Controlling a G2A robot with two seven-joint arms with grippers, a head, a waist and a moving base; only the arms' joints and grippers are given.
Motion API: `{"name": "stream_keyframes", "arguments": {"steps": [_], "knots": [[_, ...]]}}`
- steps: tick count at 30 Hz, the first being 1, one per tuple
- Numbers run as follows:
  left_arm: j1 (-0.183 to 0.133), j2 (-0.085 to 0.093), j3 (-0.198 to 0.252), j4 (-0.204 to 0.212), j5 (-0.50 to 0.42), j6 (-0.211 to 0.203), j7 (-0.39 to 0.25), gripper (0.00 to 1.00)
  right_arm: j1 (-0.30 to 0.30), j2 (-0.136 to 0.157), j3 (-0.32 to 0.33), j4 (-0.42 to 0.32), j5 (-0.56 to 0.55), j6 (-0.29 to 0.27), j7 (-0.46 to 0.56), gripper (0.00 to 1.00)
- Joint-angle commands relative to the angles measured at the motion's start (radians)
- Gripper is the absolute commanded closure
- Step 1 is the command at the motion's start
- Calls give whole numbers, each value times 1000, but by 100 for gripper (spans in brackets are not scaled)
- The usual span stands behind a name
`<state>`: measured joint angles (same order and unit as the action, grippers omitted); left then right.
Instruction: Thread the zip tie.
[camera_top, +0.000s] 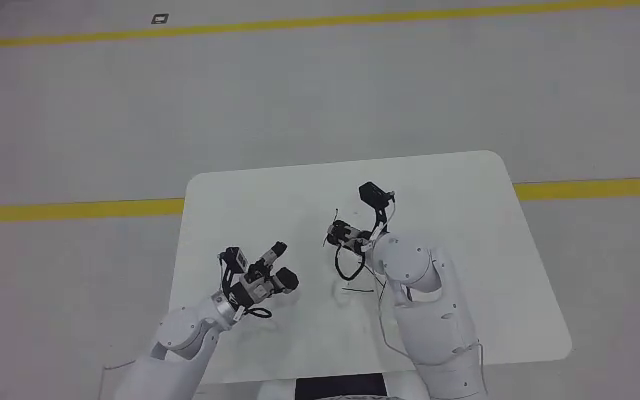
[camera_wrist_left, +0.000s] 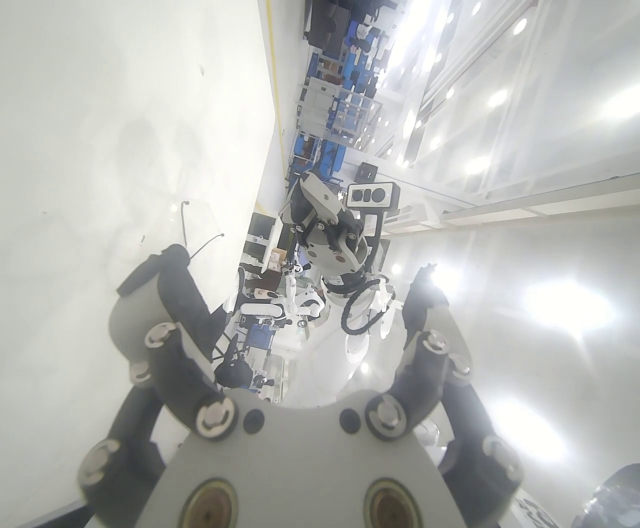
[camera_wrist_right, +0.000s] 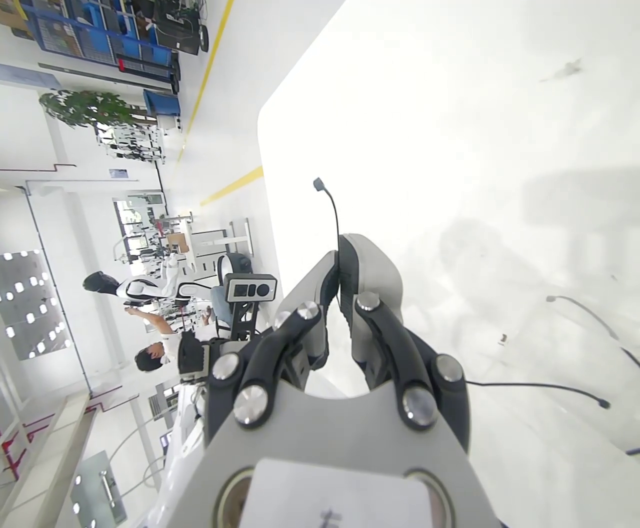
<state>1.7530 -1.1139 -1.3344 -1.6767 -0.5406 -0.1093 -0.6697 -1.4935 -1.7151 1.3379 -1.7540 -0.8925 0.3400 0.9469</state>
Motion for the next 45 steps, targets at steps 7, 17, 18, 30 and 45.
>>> {"name": "stream_keyframes", "arguments": {"steps": [7,17,18,30,45], "knots": [[0,0,0,0,0,0,0,0,-6,2,-5,9,18,-14,-25,100],[-20,-2,32,7,4,-7,20,0,-10,15,-53,28,58,-7,-48,100],[-24,-1,37,7,10,-15,14,0,-9,17,-57,30,60,-7,-48,100],[-33,-3,51,18,11,-19,34,0,-18,23,-68,32,80,-15,-90,100],[-45,-5,73,28,16,-29,61,0,-28,34,-91,32,102,-8,-126,100]]}}
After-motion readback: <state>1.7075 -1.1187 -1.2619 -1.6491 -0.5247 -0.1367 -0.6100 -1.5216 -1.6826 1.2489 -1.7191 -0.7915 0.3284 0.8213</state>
